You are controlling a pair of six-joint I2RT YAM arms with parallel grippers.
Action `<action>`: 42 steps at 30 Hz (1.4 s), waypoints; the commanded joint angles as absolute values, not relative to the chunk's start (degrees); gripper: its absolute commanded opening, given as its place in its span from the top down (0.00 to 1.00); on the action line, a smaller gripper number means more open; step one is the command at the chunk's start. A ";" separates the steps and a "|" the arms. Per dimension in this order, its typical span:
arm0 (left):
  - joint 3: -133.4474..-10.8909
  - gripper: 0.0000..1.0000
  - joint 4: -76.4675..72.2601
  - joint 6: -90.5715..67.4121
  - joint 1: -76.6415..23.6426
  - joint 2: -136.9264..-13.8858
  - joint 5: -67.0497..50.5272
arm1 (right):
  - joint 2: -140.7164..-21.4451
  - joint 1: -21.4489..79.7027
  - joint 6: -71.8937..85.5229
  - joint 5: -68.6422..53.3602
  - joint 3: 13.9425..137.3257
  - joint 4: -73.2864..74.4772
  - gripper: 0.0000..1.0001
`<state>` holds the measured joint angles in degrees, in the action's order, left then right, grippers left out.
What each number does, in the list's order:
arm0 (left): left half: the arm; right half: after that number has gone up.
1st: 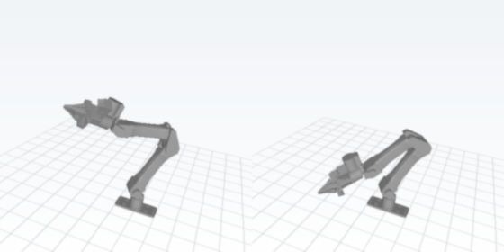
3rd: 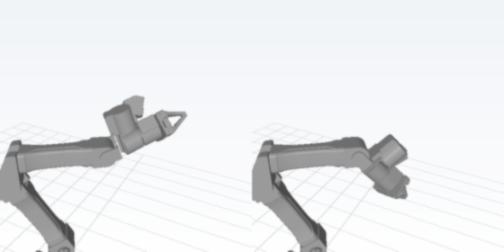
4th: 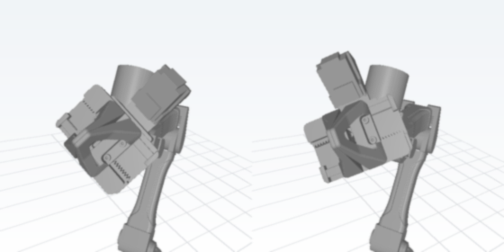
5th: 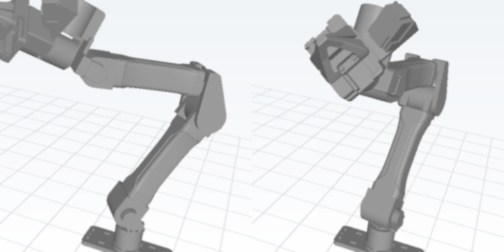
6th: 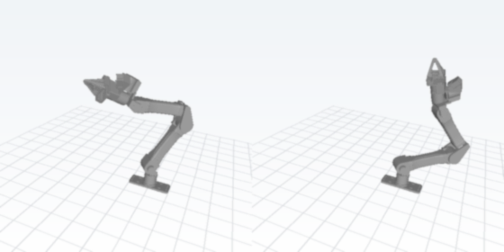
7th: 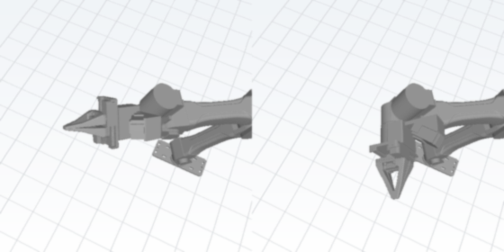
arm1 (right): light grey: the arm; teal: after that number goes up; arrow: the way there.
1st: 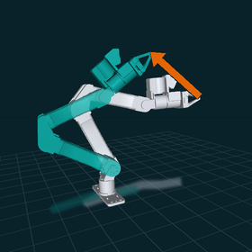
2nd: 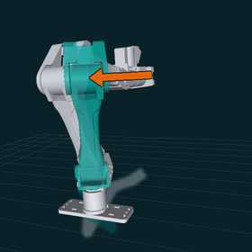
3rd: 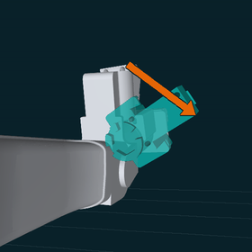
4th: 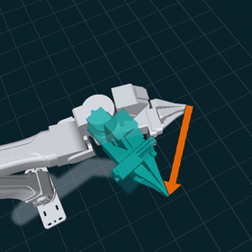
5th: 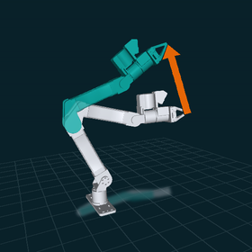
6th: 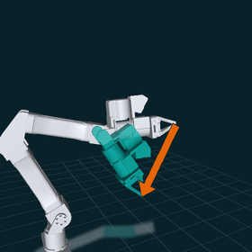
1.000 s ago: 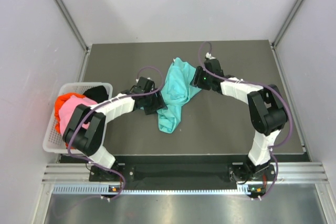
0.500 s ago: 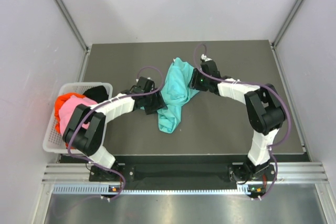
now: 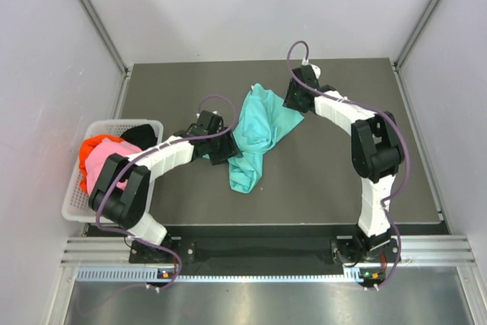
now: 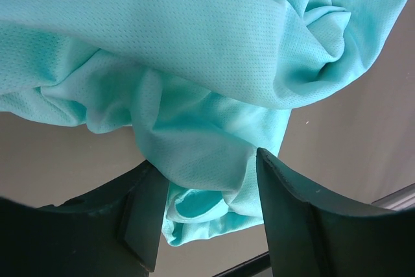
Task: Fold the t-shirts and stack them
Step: Flatten the tshirt out
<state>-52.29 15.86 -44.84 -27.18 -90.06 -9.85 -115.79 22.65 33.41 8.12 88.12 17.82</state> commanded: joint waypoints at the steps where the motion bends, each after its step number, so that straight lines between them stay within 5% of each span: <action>1: -51.51 0.40 14.24 -44.56 -26.90 -87.10 -10.72 | -119.17 23.03 36.12 15.45 93.77 25.56 0.59; 42: -46.76 0.41 11.25 -42.71 -25.49 -84.03 -16.08 | -129.64 26.54 50.27 23.47 104.24 28.57 0.64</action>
